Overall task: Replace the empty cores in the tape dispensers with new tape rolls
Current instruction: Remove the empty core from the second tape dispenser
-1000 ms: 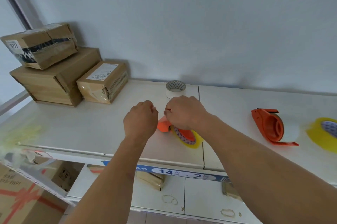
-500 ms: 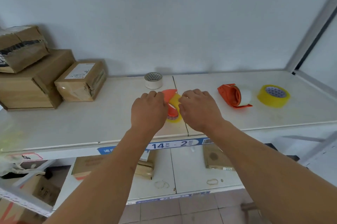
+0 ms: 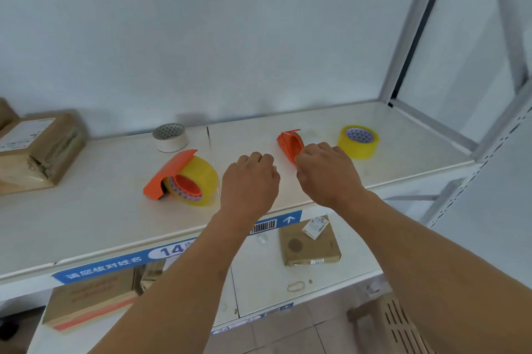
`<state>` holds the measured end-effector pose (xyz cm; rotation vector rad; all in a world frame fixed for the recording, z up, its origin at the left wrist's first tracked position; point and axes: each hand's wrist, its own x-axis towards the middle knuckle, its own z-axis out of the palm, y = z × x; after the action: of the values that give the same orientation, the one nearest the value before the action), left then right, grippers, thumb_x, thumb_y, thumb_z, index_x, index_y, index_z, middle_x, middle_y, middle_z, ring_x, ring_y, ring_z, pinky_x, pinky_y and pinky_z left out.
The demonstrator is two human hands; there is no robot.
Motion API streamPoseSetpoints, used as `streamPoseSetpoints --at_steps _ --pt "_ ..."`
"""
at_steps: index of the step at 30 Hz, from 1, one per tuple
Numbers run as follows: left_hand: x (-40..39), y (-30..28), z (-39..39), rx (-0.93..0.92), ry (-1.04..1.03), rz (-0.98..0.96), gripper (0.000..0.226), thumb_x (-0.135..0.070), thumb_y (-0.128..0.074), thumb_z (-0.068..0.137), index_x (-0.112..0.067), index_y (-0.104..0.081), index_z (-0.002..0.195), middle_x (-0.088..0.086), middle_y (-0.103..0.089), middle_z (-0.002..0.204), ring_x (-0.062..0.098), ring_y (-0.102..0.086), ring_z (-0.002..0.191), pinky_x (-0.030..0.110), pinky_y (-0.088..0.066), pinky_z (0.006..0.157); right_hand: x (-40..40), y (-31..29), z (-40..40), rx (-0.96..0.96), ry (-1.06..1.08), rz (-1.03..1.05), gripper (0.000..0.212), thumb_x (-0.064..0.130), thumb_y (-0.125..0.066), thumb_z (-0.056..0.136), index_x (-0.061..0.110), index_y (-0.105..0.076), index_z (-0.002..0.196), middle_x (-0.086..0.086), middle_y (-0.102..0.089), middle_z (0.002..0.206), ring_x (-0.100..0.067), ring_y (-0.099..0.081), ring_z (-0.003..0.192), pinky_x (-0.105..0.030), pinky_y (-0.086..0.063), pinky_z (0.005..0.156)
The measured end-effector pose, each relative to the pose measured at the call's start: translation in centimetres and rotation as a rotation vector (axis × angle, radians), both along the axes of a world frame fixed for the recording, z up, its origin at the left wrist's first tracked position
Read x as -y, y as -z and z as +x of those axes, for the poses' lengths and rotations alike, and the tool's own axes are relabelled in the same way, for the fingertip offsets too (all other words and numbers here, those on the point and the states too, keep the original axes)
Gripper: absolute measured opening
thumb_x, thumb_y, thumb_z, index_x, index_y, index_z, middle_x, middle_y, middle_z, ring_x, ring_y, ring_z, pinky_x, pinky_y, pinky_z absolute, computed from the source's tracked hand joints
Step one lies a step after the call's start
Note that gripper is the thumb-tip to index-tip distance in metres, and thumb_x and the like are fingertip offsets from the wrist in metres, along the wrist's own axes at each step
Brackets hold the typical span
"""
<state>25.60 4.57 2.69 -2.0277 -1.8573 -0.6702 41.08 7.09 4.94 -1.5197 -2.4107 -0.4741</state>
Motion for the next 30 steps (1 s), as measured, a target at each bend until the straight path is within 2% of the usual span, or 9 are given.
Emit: streamPoseSetpoints --at_steps 5,10,13,16,19,24,27,30 --pt "-3.4 1.3 5.1 0.155 -0.043 -0.081 0.030 -0.033 -0.041 0.100 -0.018 -0.064 0.112 -0.001 -0.070 0.105 0.017 -0.063 0.089 0.028 -0.047 0.072 -4.1 1.1 5.1 -0.053 -0.025 -0.023 0.027 0.019 -0.045 0.092 0.014 -0.070 0.101 -0.007 -0.070 0.104 -0.030 -0.062 0.095 -0.041 -0.048 0.078" --pt "-6.2 2.0 8.5 0.515 -0.160 -0.210 0.040 -0.043 -0.040 0.100 -0.019 -0.056 0.128 -0.001 -0.065 0.122 0.018 -0.062 0.107 0.032 -0.049 0.089 -7.7 2.7 8.2 -0.221 -0.074 -0.072 0.025 0.018 -0.049 0.093 0.011 -0.069 0.106 -0.010 -0.071 0.104 -0.034 -0.063 0.094 -0.045 -0.053 0.078" --pt "-7.4 2.0 9.6 0.667 -0.189 -0.241 0.048 -0.049 -0.038 0.099 -0.018 -0.054 0.131 0.001 -0.063 0.128 0.019 -0.061 0.113 0.034 -0.048 0.094 -9.5 3.6 9.0 -0.368 -0.096 -0.163 0.030 0.021 -0.044 0.099 0.011 -0.063 0.119 -0.010 -0.069 0.110 -0.033 -0.061 0.100 -0.046 -0.051 0.082" --pt "-8.5 2.0 10.3 0.794 -0.157 -0.264 0.052 -0.052 -0.034 0.099 -0.017 -0.054 0.132 0.003 -0.063 0.130 0.020 -0.060 0.112 0.033 -0.049 0.094 -10.9 4.2 9.1 -0.506 -0.110 -0.267 0.035 0.023 -0.037 0.102 0.012 -0.054 0.131 -0.010 -0.066 0.118 -0.031 -0.060 0.108 -0.044 -0.049 0.089" --pt "-9.7 2.1 10.8 0.943 -0.146 -0.308 0.053 -0.051 -0.031 0.100 -0.017 -0.053 0.133 0.003 -0.062 0.129 0.016 -0.057 0.105 0.027 -0.045 0.084 -12.4 4.6 8.7 -0.595 -0.130 -0.341 0.038 0.023 -0.034 0.104 0.011 -0.049 0.136 -0.011 -0.063 0.127 -0.029 -0.058 0.117 -0.043 -0.047 0.096" --pt "-10.5 2.5 11.0 1.181 -0.116 -0.371 0.048 -0.054 -0.030 0.099 -0.023 -0.056 0.127 -0.004 -0.062 0.113 0.013 -0.058 0.098 0.022 -0.043 0.077 -14.6 5.2 8.4 -0.679 -0.080 -0.453 0.039 0.024 -0.032 0.105 0.013 -0.049 0.138 -0.009 -0.060 0.136 -0.026 -0.055 0.123 -0.037 -0.043 0.102" --pt "-11.2 3.1 11.0 1.275 -0.065 -0.402 0.039 -0.052 -0.034 0.099 -0.028 -0.058 0.118 -0.005 -0.065 0.110 0.009 -0.062 0.095 0.022 -0.048 0.077 -15.4 5.3 7.9 -0.743 -0.102 -0.559 0.038 0.025 -0.034 0.105 0.016 -0.051 0.137 -0.007 -0.062 0.132 -0.024 -0.057 0.120 -0.036 -0.045 0.099" --pt "-11.8 3.8 10.9 1.326 -0.037 -0.425 0.047 -0.052 -0.036 0.099 -0.023 -0.063 0.124 -0.001 -0.068 0.116 0.013 -0.063 0.102 0.027 -0.051 0.086 -16.3 5.8 7.5 -0.806 -0.106 -0.676 0.036 0.028 -0.035 0.104 0.024 -0.052 0.135 -0.008 -0.068 0.123 -0.025 -0.062 0.109 -0.038 -0.049 0.091"
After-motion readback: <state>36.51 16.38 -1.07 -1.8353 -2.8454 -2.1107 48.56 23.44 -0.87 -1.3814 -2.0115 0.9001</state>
